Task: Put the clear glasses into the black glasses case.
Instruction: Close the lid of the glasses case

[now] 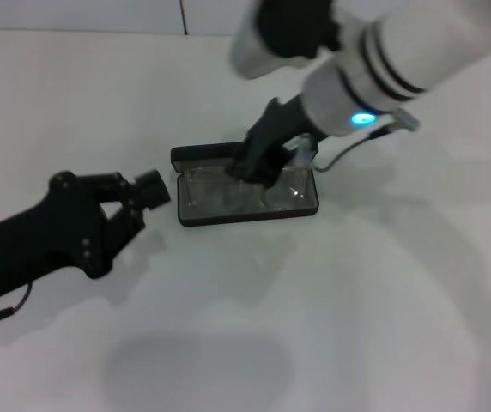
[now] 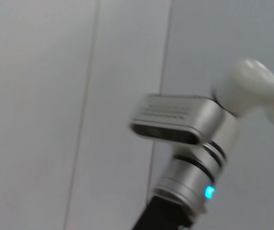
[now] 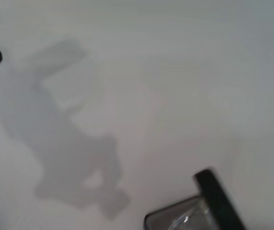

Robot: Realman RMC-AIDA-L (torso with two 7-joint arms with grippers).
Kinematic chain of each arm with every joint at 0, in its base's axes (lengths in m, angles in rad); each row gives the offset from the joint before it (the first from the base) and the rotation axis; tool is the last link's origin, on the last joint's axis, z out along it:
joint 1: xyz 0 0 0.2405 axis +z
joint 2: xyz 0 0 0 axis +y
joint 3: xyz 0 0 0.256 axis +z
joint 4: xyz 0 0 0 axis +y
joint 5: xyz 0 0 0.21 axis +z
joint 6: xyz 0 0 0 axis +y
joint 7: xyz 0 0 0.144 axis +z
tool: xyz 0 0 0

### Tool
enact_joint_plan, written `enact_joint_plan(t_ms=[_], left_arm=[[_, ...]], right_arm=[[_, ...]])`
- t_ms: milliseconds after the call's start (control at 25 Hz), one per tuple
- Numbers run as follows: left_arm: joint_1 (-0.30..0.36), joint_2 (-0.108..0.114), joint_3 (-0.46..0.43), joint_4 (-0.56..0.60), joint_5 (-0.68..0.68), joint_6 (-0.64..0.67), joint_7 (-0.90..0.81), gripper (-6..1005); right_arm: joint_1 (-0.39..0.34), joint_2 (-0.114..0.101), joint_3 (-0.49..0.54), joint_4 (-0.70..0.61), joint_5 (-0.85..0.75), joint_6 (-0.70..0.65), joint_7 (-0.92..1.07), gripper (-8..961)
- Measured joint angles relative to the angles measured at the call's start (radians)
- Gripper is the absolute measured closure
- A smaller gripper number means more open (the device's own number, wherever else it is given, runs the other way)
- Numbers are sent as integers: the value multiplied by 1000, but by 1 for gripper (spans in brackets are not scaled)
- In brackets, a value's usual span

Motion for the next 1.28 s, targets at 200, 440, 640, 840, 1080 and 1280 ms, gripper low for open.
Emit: enact_joint_plan(t_ms=[200, 440, 640, 840, 1080, 1280], left_arm=[[-16, 0, -38, -18, -37, 2, -9, 917], [-111, 0, -41, -55, -62, -32, -28, 917], [-251, 0, -29, -117, -54, -150, -120, 917], [-387, -1, 66, -153, -5, -348, -194, 917], [-453, -1, 189, -171, -2, -583, -376, 917], [-459, -1, 214, -177, 8, -677, -455, 917]], right_arm=[[-243, -1, 114, -179, 65, 47, -112, 754], [-572, -6, 278, -153, 581, 38, -587, 747], [-622, -6, 359, 90, 791, -92, -819, 742], [-622, -7, 389, 253, 853, -146, -927, 736], [-646, -8, 394, 289, 861, -160, -953, 730], [-644, -8, 394, 314, 860, -163, -954, 724]])
